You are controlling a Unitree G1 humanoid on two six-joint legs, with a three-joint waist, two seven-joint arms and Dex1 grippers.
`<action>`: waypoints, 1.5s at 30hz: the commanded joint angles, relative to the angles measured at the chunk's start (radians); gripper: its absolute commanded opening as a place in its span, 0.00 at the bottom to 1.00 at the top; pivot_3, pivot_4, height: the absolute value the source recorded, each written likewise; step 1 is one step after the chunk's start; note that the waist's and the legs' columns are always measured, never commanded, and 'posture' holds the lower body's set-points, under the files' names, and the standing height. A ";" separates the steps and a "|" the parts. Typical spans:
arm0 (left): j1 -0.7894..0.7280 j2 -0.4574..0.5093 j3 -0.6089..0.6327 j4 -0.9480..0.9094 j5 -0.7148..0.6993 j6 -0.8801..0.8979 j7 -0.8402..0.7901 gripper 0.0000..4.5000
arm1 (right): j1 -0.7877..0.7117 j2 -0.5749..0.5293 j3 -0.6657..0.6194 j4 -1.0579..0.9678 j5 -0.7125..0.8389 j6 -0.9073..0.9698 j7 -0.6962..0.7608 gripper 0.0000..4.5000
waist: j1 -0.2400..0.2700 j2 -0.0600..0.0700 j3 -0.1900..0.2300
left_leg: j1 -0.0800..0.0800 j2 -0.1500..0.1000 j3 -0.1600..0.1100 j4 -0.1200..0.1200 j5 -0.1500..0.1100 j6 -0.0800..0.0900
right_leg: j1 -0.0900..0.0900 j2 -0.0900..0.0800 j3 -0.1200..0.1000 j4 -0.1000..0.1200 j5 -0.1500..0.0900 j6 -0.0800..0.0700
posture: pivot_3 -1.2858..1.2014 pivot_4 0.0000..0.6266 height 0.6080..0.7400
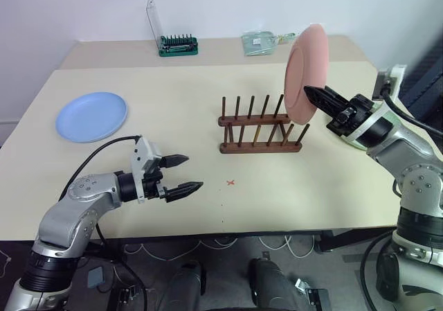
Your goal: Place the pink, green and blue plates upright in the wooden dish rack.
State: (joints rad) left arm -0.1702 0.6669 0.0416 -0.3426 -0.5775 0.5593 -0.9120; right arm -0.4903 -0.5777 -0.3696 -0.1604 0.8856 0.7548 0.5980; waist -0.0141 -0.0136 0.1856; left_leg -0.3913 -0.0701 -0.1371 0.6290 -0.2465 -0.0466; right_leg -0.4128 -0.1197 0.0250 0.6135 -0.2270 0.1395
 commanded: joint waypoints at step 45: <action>-0.001 -0.009 -0.035 -0.033 0.040 -0.042 0.002 1.00 | -0.008 -0.340 0.391 0.779 -0.966 -0.715 -0.026 0.73 | -0.004 0.004 0.001 | 0.001 0.000 0.003 0.001 0.000 0.001 | 0.002 0.000 0.001 -0.001 0.000 0.000 | 0.52 0.24 1.00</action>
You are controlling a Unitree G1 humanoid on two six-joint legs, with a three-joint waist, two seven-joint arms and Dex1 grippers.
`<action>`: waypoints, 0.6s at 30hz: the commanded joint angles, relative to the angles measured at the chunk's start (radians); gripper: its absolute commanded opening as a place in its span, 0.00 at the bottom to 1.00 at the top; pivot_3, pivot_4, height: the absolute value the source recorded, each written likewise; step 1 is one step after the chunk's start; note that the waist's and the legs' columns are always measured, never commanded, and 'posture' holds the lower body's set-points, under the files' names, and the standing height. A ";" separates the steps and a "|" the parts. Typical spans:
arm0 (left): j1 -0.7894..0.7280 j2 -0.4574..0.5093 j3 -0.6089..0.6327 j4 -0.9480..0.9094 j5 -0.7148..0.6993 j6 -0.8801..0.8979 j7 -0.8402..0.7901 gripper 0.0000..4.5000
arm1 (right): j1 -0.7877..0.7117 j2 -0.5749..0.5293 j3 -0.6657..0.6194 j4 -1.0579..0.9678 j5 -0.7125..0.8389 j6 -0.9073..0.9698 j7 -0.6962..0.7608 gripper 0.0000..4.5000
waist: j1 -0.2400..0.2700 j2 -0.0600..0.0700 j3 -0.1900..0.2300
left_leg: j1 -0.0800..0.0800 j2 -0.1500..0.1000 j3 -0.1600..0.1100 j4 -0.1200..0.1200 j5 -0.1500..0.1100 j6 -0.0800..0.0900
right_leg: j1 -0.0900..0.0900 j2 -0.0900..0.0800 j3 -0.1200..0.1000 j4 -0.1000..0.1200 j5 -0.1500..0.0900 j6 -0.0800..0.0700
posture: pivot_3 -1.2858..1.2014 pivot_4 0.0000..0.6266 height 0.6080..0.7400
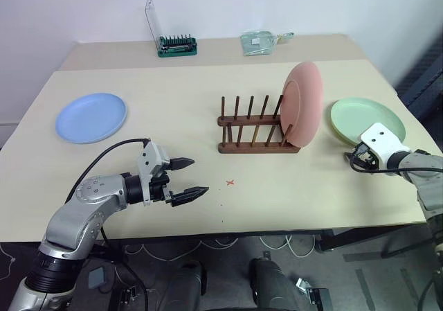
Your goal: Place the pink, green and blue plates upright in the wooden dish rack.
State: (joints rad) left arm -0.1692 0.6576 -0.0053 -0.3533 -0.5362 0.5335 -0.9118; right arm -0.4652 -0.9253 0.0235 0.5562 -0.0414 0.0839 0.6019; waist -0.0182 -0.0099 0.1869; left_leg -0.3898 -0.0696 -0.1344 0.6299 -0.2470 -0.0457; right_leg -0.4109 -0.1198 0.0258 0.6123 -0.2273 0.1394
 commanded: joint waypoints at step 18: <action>0.003 0.004 0.014 -0.010 0.021 -0.029 -0.003 1.00 | -0.103 -0.027 -0.136 -0.088 -0.080 -0.172 -0.224 0.01 | -0.003 0.005 0.001 | 0.000 0.000 0.000 0.000 0.000 0.000 | -0.001 0.000 0.001 0.001 0.000 0.000 | 0.52 0.24 1.00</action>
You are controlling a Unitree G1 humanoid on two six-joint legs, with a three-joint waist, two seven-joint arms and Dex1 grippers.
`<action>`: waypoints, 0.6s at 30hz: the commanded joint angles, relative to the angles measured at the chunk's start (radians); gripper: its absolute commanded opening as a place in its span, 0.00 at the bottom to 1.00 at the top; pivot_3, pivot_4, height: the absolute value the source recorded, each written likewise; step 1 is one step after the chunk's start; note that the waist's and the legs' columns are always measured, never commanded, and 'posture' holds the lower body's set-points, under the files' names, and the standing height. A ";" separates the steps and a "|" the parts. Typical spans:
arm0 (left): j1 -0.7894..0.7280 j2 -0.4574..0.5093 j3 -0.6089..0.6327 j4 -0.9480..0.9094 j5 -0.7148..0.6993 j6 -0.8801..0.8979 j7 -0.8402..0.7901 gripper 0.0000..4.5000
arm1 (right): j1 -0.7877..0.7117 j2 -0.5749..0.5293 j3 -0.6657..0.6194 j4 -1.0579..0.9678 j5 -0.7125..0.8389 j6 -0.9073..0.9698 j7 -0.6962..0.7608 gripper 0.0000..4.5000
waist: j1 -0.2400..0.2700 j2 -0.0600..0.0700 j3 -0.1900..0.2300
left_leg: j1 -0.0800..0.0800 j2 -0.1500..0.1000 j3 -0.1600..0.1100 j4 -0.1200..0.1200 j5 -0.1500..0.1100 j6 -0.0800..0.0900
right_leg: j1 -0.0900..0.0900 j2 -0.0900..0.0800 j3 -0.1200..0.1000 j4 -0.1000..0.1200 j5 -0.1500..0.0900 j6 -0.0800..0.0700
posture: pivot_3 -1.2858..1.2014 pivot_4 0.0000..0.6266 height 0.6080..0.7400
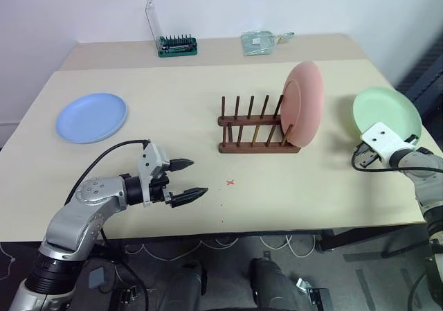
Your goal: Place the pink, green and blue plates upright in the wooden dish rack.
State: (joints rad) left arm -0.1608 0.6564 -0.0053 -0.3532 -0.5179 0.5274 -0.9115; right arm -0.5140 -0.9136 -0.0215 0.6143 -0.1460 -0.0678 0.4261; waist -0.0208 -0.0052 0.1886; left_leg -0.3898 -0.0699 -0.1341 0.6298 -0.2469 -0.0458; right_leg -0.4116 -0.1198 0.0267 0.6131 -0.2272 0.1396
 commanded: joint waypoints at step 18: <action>-0.018 -0.039 0.035 0.012 0.003 -0.091 0.004 1.00 | -0.162 0.276 -0.260 -1.011 1.273 0.754 0.116 0.01 | 0.009 -0.002 0.000 | -0.001 0.000 -0.004 0.001 0.000 0.001 | 0.001 0.000 -0.002 -0.001 0.000 0.000 | 0.52 0.24 1.00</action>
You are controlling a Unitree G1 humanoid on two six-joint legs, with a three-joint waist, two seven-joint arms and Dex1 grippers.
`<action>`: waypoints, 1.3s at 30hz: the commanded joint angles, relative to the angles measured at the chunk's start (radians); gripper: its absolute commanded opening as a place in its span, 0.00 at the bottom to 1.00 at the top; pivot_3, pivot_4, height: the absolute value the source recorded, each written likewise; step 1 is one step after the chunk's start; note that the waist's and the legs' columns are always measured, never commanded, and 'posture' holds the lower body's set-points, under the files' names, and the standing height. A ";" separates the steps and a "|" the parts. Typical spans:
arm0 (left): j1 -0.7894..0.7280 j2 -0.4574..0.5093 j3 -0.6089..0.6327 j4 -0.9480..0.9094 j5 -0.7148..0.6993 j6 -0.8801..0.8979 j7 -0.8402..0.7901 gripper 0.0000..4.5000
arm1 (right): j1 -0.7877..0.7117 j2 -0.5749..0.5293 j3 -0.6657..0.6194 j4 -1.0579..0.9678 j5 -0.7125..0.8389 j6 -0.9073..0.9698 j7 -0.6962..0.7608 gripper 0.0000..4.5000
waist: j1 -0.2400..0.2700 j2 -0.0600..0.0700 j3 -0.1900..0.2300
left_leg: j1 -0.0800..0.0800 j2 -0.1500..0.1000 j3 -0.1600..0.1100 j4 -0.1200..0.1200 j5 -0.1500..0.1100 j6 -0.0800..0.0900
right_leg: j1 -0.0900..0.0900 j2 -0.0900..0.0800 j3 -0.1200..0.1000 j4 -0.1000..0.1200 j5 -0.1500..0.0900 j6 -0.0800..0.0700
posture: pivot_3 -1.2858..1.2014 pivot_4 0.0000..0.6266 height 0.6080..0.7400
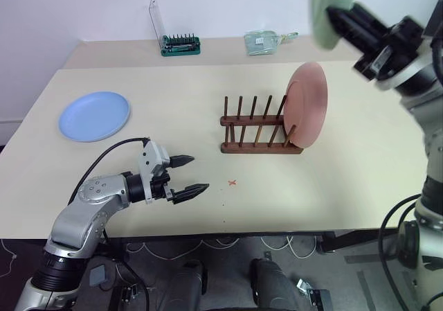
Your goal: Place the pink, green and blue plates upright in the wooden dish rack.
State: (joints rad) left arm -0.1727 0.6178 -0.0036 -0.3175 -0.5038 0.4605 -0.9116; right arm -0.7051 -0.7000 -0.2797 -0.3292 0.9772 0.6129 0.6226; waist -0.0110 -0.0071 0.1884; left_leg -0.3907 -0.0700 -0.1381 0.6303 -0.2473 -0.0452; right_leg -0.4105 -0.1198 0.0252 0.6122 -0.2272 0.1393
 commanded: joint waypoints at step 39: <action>0.002 0.011 0.021 -0.031 0.004 -0.021 0.011 1.00 | 0.130 0.181 0.055 0.055 0.052 0.217 -0.301 0.84 | -0.004 0.000 0.000 | 0.000 0.000 0.001 -0.001 0.000 0.000 | -0.002 0.000 0.000 0.001 0.000 0.000 | 0.52 0.24 1.00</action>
State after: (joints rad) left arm -0.1619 0.6235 0.0078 -0.3225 -0.5011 0.4523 -0.9024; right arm -0.5505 -0.5173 -0.2125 -0.2285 1.0343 0.8459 0.3152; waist -0.0145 -0.0069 0.1883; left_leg -0.3910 -0.0700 -0.1368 0.6297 -0.2473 -0.0452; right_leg -0.4125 -0.1196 0.0254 0.6136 -0.2271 0.1396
